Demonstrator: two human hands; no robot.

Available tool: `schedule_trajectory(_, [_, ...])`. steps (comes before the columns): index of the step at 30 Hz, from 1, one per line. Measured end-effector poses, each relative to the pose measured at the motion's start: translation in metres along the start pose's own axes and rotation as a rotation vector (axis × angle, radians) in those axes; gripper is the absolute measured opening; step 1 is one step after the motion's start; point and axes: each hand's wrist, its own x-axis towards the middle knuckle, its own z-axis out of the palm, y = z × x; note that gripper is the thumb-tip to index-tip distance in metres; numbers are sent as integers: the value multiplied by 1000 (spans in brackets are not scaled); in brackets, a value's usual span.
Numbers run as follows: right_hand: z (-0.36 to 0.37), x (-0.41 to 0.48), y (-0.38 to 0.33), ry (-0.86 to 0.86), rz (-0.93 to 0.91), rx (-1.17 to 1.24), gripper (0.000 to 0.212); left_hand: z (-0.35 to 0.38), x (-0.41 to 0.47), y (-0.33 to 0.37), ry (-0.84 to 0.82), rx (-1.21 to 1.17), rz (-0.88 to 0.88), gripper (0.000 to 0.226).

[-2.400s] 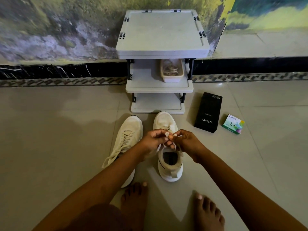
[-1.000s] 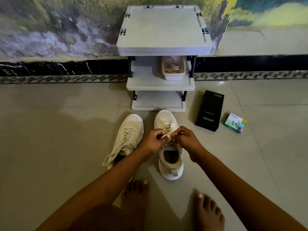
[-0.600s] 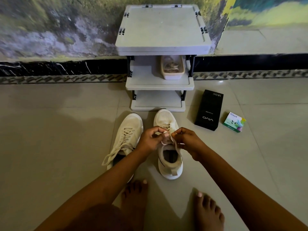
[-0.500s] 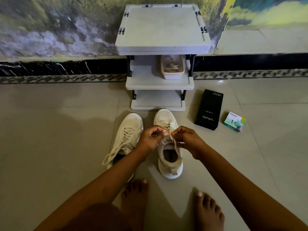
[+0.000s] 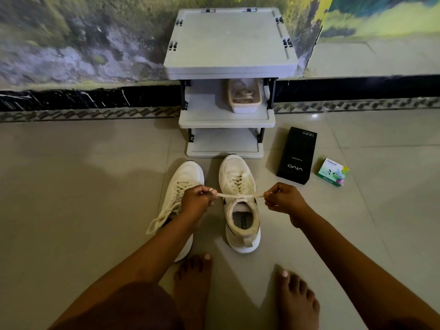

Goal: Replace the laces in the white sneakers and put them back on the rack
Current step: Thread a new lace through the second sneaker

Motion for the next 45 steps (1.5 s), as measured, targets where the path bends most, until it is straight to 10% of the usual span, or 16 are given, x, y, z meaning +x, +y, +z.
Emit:
schedule_trajectory(33, [-6, -4, 15, 132, -156, -310, 12, -6, -5, -3, 92, 55, -46, 24])
schedule_trajectory(45, [-1, -1, 16, 164, -128, -418, 10, -1, -10, -4, 171, 532, 188, 10])
